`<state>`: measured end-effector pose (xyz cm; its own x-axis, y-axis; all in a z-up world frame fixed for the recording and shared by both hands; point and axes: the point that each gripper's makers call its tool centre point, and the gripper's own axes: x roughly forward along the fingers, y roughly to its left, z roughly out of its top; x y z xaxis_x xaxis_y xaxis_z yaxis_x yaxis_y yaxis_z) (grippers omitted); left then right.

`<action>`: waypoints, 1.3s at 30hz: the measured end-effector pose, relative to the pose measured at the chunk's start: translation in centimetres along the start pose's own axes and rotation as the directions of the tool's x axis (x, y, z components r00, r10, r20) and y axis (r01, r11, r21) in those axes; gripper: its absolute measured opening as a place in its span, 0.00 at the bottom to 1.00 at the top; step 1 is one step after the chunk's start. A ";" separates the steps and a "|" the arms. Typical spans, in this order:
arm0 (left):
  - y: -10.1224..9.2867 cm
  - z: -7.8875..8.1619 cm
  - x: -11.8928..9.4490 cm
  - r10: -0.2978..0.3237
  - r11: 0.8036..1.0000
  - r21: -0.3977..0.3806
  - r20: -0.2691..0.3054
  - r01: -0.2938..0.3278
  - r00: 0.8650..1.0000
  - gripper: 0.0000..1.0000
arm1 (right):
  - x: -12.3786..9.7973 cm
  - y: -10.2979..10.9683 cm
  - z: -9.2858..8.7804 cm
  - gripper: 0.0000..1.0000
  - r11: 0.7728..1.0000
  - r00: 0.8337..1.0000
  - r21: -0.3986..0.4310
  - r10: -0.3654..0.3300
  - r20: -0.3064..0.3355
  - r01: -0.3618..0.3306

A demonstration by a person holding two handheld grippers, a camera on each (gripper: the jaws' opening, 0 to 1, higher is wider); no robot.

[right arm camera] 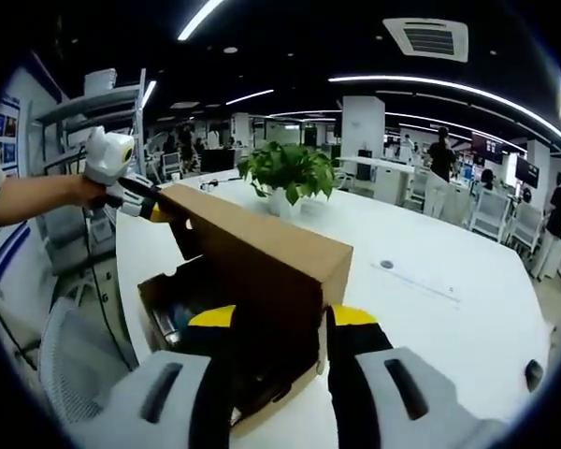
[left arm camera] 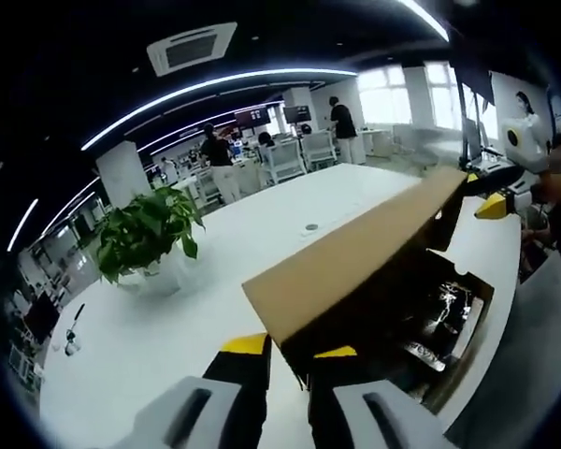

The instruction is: Operate the shoe box by opening the lid, removing the specified soft item, and placing it in the target area until the item is outside and the box remains undamaged.

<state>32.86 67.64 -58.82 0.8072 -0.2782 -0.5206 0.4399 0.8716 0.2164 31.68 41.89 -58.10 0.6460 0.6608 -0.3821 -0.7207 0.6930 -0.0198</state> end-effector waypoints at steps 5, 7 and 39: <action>0.7 0.3 0.5 0.012 1.000 -0.011 0.014 -0.012 1.000 0.07 | 0.4 -1.0 0.3 0.27 1.000 1.000 0.003 -0.021 0.005 0.021; 0.9 0.5 0.7 0.021 1.000 -0.010 0.015 -0.021 1.000 0.07 | 0.6 -1.6 0.4 0.23 0.999 0.999 -0.002 -0.037 0.008 0.037; 2.8 1.7 3.7 0.047 0.998 -0.036 0.013 -0.046 0.999 0.05 | 4.9 -4.8 -8.3 0.03 0.988 0.979 -0.006 -0.152 -0.136 0.153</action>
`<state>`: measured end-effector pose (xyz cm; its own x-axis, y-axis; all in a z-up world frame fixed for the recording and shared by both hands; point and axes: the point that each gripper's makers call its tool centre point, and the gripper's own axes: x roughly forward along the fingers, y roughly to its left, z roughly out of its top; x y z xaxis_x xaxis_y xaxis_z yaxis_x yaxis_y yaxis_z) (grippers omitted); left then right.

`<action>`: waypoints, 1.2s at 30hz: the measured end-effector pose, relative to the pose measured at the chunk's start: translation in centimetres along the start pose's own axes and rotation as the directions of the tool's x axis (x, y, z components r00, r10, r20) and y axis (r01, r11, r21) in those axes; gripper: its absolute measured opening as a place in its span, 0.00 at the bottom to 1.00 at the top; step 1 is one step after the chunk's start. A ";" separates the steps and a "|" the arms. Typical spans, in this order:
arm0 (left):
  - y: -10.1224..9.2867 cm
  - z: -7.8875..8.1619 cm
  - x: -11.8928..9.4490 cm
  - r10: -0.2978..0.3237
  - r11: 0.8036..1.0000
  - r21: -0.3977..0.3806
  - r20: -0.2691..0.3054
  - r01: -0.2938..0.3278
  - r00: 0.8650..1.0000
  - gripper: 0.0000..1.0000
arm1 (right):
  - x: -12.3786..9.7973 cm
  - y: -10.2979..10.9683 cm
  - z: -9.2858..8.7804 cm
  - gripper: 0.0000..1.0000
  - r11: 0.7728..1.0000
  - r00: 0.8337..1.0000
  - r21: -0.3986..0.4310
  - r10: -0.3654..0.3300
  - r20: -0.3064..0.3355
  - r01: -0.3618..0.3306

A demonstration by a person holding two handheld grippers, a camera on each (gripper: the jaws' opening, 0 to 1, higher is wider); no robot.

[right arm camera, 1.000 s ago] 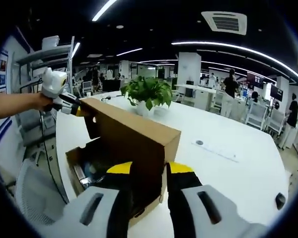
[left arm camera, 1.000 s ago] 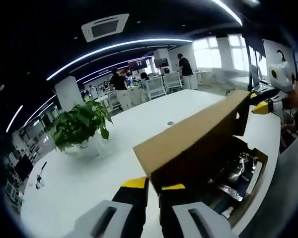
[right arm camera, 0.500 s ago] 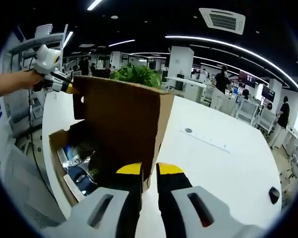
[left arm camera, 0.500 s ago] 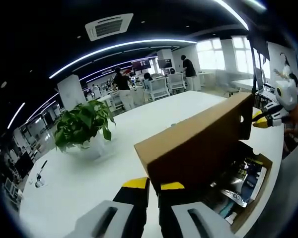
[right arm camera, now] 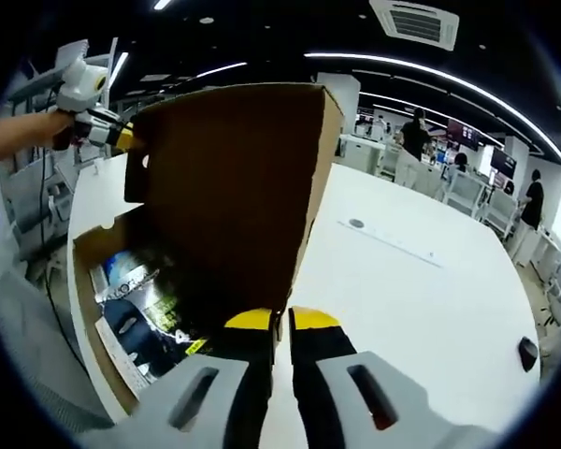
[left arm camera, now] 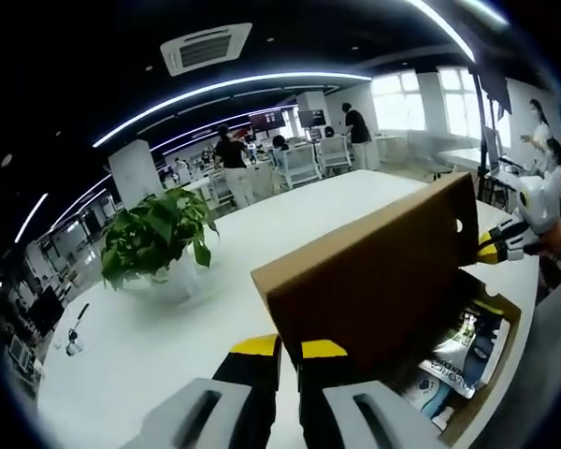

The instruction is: Operate the shoe box by opening the lid, removing the specified soft item, and placing it in the target area until the item is outside and the box remains undamaged.

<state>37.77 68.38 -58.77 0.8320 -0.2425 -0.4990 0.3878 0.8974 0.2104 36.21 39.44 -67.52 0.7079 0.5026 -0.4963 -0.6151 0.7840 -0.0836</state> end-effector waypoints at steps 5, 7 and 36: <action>0.2 0.1 0.5 0.003 1.000 -0.005 -0.002 -0.003 1.000 0.05 | 0.3 -0.1 0.1 0.01 1.000 1.000 -0.008 -0.012 0.002 0.012; 0.3 0.1 0.9 0.007 1.000 -0.005 -0.004 -0.007 1.000 0.06 | 0.3 -0.2 0.1 0.01 1.000 1.000 -0.014 -0.018 0.006 0.018; -1.4 -6.7 2.8 0.066 0.992 -0.101 -0.105 -0.077 0.992 0.05 | 1.5 -1.0 0.9 0.01 0.995 0.999 -0.098 -0.030 -0.017 0.028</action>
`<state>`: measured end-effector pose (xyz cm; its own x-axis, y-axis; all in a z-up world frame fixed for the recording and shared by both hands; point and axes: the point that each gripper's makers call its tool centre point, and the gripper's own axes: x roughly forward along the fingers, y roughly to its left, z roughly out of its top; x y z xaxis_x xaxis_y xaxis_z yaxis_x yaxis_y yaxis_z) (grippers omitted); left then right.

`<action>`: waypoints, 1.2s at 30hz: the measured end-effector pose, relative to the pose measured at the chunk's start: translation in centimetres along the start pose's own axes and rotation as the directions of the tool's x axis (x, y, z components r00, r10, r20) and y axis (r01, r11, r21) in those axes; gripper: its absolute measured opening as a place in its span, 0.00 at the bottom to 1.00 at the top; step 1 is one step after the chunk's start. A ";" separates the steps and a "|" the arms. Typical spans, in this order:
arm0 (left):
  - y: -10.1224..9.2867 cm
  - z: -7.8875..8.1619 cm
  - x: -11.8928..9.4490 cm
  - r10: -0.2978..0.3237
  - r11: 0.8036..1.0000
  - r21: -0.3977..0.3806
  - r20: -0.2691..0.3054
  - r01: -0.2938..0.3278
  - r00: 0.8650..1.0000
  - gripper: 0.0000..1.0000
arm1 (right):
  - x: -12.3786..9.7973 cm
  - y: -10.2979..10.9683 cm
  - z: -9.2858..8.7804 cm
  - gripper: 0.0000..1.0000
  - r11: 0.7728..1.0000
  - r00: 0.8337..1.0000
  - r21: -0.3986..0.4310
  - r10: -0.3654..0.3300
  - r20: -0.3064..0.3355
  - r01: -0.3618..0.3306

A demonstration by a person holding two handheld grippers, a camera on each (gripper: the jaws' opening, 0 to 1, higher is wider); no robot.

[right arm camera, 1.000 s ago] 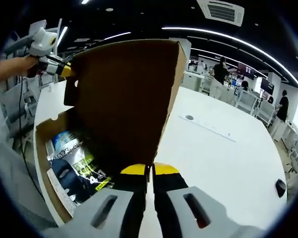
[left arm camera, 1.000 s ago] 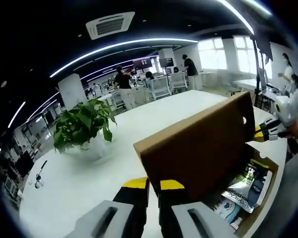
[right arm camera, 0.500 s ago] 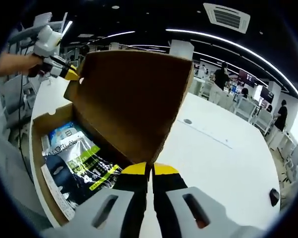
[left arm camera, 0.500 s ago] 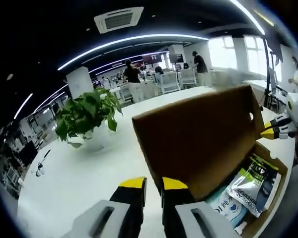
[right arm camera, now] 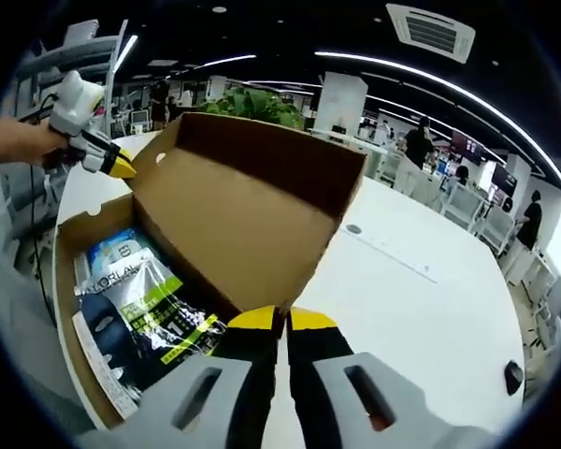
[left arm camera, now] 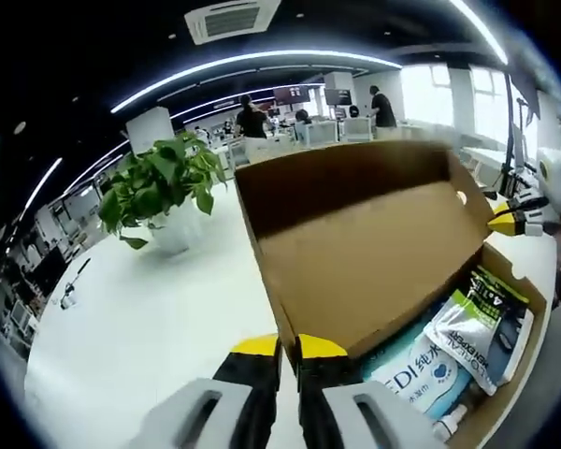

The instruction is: Operate the shoe box by opening the lid, removing the specified soft item, and placing it in the target area until the item is outside and the box remains undamaged.

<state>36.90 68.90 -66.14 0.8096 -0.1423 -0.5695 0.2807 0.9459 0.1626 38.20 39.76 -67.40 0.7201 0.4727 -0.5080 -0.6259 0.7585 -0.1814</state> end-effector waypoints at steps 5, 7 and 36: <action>0.1 0.3 0.4 0.006 1.000 -0.005 0.000 -0.006 1.000 0.04 | 0.3 -0.2 0.0 0.01 1.000 1.000 -0.001 0.005 -0.009 -0.005; 0.2 0.3 0.6 0.006 1.000 -0.005 -0.002 -0.006 1.000 0.04 | 0.4 -0.2 0.0 0.01 1.000 1.000 0.000 0.007 -0.012 -0.007; 0.4 0.1 3.0 0.024 0.999 -0.024 -0.046 -0.025 0.999 0.05 | 2.1 -1.0 -0.6 0.06 1.000 0.999 -0.004 0.019 -0.048 -0.019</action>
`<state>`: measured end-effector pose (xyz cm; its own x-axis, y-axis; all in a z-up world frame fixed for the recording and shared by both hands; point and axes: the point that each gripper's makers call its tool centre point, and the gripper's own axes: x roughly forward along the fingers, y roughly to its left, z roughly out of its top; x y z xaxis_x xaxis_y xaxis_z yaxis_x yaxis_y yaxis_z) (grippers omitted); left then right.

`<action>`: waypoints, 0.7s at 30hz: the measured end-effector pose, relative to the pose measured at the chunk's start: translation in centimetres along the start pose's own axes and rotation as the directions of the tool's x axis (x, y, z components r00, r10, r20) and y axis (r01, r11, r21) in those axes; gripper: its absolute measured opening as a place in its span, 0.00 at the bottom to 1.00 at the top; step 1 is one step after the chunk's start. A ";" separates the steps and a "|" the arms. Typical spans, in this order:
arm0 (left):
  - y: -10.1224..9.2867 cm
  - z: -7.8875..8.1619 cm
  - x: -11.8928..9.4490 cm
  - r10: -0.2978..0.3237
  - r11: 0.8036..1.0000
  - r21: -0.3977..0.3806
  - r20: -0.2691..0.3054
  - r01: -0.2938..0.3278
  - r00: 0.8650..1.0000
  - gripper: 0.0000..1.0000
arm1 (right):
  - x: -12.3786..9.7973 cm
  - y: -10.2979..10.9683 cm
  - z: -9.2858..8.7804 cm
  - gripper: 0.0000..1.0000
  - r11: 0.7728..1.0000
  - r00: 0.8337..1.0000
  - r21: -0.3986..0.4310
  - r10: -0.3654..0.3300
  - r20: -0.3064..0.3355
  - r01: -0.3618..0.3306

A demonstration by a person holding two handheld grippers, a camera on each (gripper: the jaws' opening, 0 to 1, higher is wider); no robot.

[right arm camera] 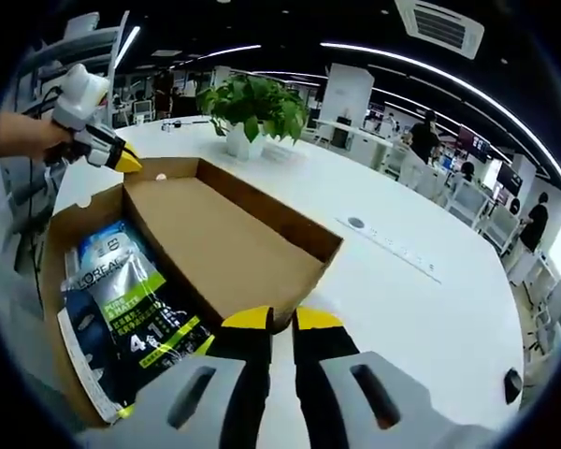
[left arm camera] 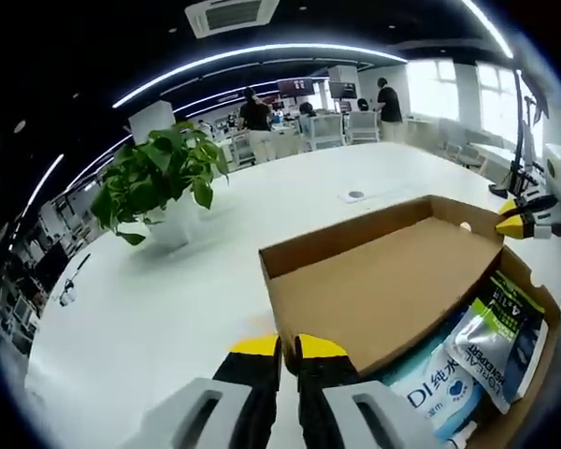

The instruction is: Operate the shoe box by opening the lid, removing the specified soft item, and placing it in the target area until the item is outside and the box remains undamaged.

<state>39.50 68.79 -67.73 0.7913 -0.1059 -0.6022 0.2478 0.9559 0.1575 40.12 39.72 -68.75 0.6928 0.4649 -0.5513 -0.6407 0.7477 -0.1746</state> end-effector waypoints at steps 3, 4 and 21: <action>0.0 -0.1 0.3 0.001 1.000 -0.008 -0.012 -0.002 1.000 0.05 | 0.2 -0.1 0.0 0.07 1.000 1.000 0.016 -0.001 -0.001 0.001; 0.0 -0.1 0.4 0.001 1.000 -0.009 -0.015 -0.001 1.000 0.05 | 0.2 -0.1 0.0 0.07 1.000 1.000 0.025 0.000 -0.002 0.000; -0.1 -0.4 0.7 0.006 1.000 -0.010 -0.052 -0.006 0.999 0.05 | -1.3 0.4 -0.9 0.29 0.982 0.998 0.180 0.061 0.012 -0.062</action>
<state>39.78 68.72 -68.50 0.7627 -0.0861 -0.6410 0.2370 0.9594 0.1531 38.62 38.99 -68.83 0.6563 0.5153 -0.5512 -0.6127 0.7903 0.0094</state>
